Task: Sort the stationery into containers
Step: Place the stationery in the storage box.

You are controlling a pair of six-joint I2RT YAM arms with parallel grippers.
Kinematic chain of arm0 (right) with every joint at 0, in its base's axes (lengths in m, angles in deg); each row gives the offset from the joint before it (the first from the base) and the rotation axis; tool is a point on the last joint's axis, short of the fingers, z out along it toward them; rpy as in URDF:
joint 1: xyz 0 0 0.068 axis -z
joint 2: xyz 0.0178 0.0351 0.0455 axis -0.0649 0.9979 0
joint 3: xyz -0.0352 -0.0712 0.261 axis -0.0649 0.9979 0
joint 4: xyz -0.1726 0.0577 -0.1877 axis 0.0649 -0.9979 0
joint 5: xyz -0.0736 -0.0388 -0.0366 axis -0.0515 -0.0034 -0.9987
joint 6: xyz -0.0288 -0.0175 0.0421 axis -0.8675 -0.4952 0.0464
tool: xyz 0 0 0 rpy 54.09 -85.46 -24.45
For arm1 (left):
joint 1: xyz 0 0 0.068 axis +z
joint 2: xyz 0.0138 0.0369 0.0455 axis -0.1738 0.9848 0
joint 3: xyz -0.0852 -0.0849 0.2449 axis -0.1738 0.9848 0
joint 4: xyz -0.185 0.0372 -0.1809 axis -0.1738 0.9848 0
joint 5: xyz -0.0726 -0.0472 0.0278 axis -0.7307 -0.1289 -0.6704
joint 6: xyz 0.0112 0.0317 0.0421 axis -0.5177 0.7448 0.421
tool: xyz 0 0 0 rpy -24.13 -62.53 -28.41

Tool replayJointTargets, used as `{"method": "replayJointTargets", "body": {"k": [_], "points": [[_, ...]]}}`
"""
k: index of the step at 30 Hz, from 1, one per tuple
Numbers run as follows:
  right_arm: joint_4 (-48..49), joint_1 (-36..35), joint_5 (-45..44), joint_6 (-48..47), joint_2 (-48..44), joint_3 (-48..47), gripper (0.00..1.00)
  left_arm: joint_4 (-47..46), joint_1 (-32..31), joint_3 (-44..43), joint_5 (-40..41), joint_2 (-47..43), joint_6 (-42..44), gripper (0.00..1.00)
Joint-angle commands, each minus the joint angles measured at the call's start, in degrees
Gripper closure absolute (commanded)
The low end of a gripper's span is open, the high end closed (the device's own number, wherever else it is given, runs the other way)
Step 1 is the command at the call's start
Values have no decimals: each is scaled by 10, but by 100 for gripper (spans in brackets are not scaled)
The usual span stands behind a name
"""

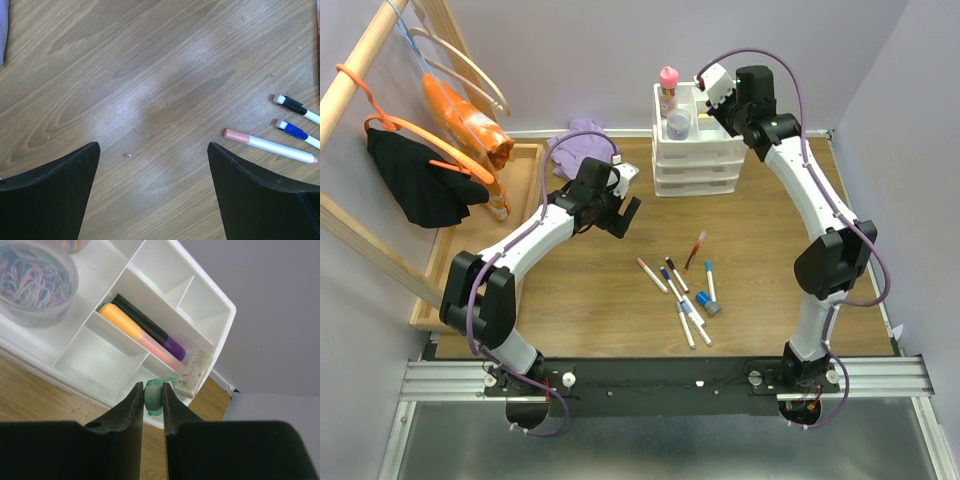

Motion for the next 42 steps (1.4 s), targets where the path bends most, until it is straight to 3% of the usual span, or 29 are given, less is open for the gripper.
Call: {"method": "replayJointTargets", "body": {"k": [1, 27, 30, 34, 37, 42], "points": [[-14, 0, -5, 55, 23, -51, 82, -9, -3, -15, -13, 5, -9, 2], [-102, 21, 28, 201, 101, -171, 81, -12, -3, -5, -10, 2, -7, 3], [-107, 22, 15, 231, 107, -179, 69, -12, -3, -5, -10, 2, -7, 2], [-110, 26, 10, 287, 112, -201, 41, -11, -3, -9, -11, 5, -7, 2], [-100, 30, 13, 313, 109, -215, 36, -10, -3, -10, -12, 5, -8, 2], [-109, 31, -17, 354, 131, -257, 37, -12, -3, -10, -13, 8, -10, 2]]}}
